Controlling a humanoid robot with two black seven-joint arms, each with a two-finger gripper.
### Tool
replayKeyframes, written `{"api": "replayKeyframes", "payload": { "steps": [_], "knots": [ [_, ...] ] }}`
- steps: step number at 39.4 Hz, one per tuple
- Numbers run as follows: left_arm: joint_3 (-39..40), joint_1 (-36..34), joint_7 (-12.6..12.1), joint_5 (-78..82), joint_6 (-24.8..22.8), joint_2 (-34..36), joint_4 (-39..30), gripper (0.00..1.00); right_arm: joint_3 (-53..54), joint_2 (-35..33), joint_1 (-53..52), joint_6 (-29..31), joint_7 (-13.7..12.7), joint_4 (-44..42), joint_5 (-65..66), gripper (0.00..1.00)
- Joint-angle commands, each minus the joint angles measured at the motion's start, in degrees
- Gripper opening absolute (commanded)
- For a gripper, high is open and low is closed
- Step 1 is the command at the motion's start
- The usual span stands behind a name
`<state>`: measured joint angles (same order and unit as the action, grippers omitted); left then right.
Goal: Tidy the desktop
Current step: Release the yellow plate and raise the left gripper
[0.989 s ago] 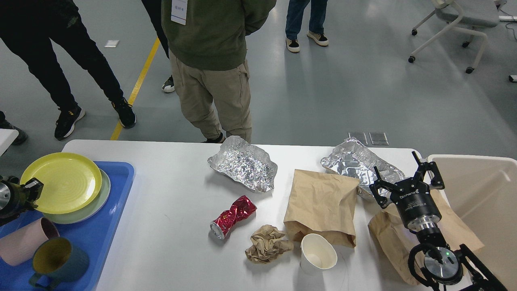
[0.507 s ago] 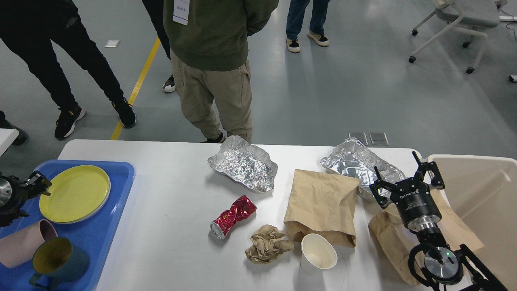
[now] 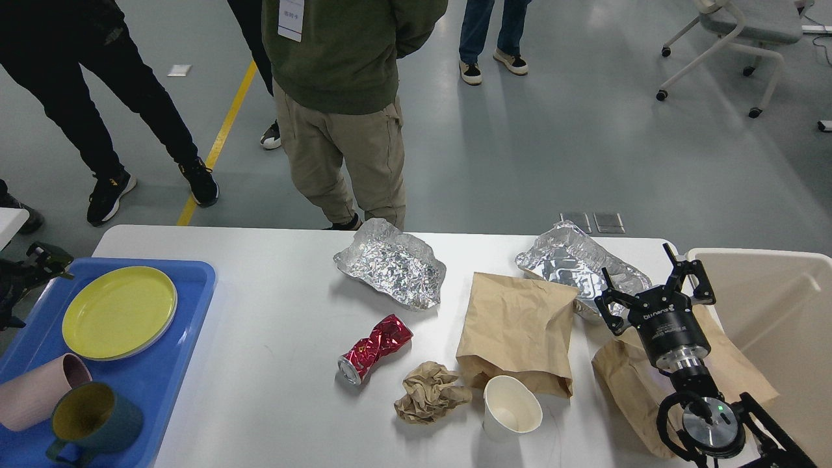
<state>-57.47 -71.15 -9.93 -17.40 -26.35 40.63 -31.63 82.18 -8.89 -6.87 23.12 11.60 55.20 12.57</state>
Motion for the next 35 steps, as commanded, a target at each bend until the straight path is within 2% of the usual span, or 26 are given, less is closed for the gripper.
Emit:
{"api": "replayKeyframes", "payload": {
  "steps": [1, 6, 10, 18, 22, 26, 35],
  "knots": [
    [0.78, -0.04, 0.70, -0.35, -0.37, 0.15, -0.09, 0.96, 0.00, 0.01, 0.02, 0.00, 0.00, 0.00, 0.00, 1.00],
    [0.25, 0.49, 0.08, -0.18, -1.86, -0.29, -0.09, 0.96, 0.00, 0.01, 0.02, 0.00, 0.00, 0.00, 0.00, 1.00],
    [1.21, 0.57, 0.87, -0.09, -1.16, 0.24, -0.18, 0.96, 0.00, 0.01, 0.02, 0.00, 0.00, 0.00, 0.00, 1.00],
    [7.79, 0.66, 1.31, -0.09, -2.92, 3.40, -0.18, 0.96, 0.00, 0.01, 0.02, 0.00, 0.00, 0.00, 0.00, 1.00],
    [19.56, 2.94, 1.14, -0.09, -2.92, 5.69, -0.09, 0.96, 0.00, 0.01, 0.02, 0.00, 0.00, 0.00, 0.00, 1.00],
    [37.28, 9.26, 1.23, 0.00, -2.83, 5.87, 0.70, 0.96, 0.00, 0.01, -0.07, 0.00, 0.00, 0.00, 0.00, 1.00],
    [62.36, 17.09, 1.31, -0.09, -3.00, 2.44, 0.70, 0.96, 0.00, -0.08, -0.07, 0.00, 0.00, 0.00, 0.00, 1.00]
  ]
}}
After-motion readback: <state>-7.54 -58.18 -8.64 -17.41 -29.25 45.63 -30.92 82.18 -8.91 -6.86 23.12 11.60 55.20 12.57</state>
